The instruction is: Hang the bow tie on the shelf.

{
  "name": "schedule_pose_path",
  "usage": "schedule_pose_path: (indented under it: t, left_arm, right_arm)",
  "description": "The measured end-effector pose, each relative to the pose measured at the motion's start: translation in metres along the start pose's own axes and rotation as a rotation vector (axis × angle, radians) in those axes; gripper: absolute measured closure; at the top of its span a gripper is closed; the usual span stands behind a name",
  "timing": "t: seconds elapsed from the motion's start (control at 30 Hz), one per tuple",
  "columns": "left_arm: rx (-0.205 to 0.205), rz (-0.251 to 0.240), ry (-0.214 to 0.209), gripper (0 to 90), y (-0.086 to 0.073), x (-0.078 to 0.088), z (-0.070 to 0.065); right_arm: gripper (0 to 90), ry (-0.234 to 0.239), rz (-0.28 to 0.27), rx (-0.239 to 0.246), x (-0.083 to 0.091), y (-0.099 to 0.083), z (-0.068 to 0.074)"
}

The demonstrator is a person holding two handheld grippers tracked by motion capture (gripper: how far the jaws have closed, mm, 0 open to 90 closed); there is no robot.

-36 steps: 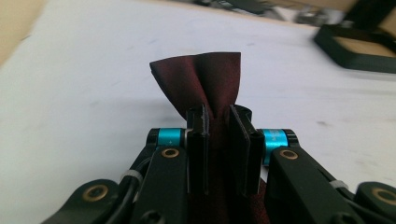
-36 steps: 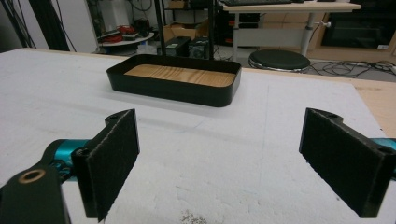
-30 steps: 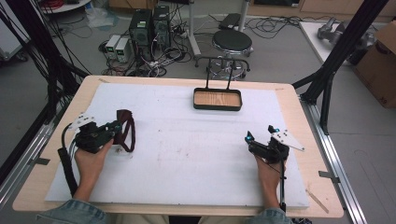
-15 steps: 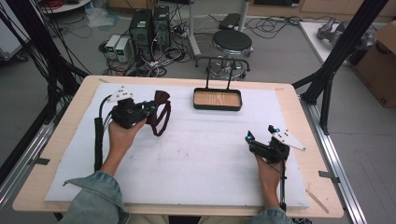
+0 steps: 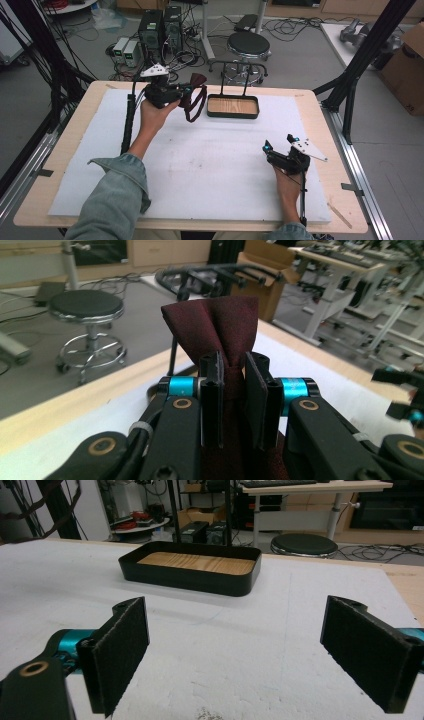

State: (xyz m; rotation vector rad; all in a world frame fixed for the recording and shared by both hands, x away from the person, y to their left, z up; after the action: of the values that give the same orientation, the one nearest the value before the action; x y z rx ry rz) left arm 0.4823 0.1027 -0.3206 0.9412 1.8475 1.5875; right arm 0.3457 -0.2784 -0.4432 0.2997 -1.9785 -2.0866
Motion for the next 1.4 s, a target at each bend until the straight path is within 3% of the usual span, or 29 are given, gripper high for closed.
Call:
schedule_pose_path:
  t: [0.27,0.43,0.67,0.83,1.13,1.4]
  left_arm:
    - [0.011,-0.031,-0.026,77.6,0.014,-0.027,0.009]
    - [0.026,-0.081,-0.031,77.6,0.021,-0.039,0.012]
    - [0.043,-0.088,-0.001,77.6,0.021,-0.052,0.021]
    - [0.063,-0.07,0.045,77.4,0.012,-0.059,0.034]
    - [0.036,-0.035,0.064,76.6,-0.004,-0.06,0.042]
    - [0.05,-0.025,0.075,76.0,-0.012,-0.059,0.049]
  right_arm:
    - [11.3,0.003,0.0,-0.001,0.0,0.0,0.0]
    - [11.3,0.003,0.005,-0.005,0.0,0.0,0.001]
    - [11.3,0.003,0.006,-0.001,0.0,0.0,0.001]
    - [11.3,0.006,0.004,0.004,-0.001,0.0,0.001]
    - [11.3,0.006,0.005,0.002,-0.001,0.0,0.001]
    - [11.3,0.005,0.005,0.003,-0.001,0.0,0.001]
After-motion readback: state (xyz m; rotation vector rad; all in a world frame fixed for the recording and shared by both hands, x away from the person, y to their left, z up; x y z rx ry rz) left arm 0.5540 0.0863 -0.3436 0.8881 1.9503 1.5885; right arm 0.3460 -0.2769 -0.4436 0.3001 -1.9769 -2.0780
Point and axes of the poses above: each handheld gripper's, and its own axes: x roughly backward along the jaws, y roughly out of its top, z roughly to its left, the point moved 3 cm from there along -x, roughly forward along the jaws, and after that the axes turned 12 degrees about -z, right-handed, at the moved point
